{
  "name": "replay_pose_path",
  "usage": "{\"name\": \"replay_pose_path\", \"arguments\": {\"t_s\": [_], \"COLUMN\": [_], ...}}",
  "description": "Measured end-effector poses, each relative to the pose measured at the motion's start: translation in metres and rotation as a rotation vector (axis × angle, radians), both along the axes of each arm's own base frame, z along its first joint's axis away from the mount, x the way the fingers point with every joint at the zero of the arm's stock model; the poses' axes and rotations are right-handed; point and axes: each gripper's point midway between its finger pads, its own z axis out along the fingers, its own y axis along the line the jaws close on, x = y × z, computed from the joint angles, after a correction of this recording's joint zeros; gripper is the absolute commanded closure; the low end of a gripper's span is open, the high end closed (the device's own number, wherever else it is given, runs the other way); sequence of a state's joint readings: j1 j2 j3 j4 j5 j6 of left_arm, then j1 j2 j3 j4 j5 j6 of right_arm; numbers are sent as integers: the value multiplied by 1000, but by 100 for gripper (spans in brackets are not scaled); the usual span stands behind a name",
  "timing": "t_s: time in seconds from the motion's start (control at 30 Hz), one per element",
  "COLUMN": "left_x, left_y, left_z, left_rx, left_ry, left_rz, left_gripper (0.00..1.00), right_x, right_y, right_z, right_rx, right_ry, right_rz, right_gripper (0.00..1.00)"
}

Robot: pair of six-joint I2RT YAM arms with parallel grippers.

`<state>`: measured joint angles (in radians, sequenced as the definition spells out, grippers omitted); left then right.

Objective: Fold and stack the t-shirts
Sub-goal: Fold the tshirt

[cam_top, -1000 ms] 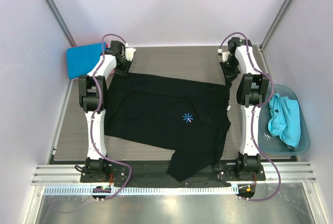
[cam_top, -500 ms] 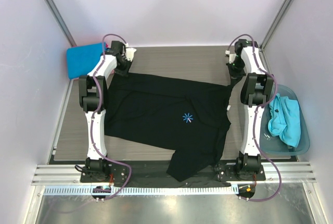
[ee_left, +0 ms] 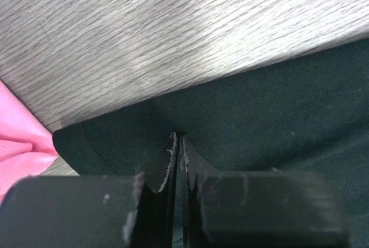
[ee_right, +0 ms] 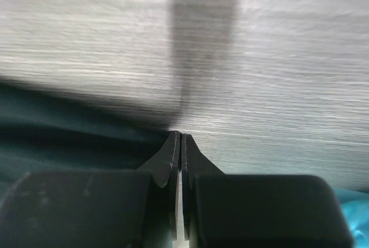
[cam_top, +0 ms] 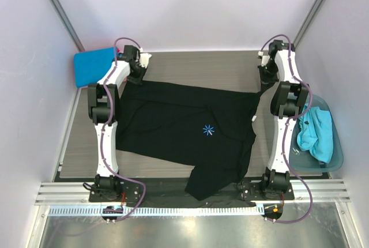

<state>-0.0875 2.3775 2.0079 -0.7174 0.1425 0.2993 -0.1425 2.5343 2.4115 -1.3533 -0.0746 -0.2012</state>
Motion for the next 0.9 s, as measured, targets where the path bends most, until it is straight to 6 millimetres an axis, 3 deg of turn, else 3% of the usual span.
{"name": "replay_pose_path", "arguments": {"t_s": [0.17,0.3,0.4,0.6,0.9], "left_x": [0,0,0,0,0], "left_y": [0,0,0,0,0], "left_z": [0,0,0,0,0], "left_rx": [10,11,11,11,11], "left_ry": [-1,-1,-1,-1,-2], "left_rz": [1,1,2,1,1], "left_gripper": [97,97,97,96,97], "right_x": [8,8,8,7,-34], "right_y": [-6,-15,-17,-1,48], "right_z": [17,29,38,53,58], "right_rx": [-4,-6,26,130,206], "right_ry": [-55,-82,-108,-143,-56], "right_rz": [-10,-28,-35,-18,65], "right_gripper": [80,65,64,66,64]}}
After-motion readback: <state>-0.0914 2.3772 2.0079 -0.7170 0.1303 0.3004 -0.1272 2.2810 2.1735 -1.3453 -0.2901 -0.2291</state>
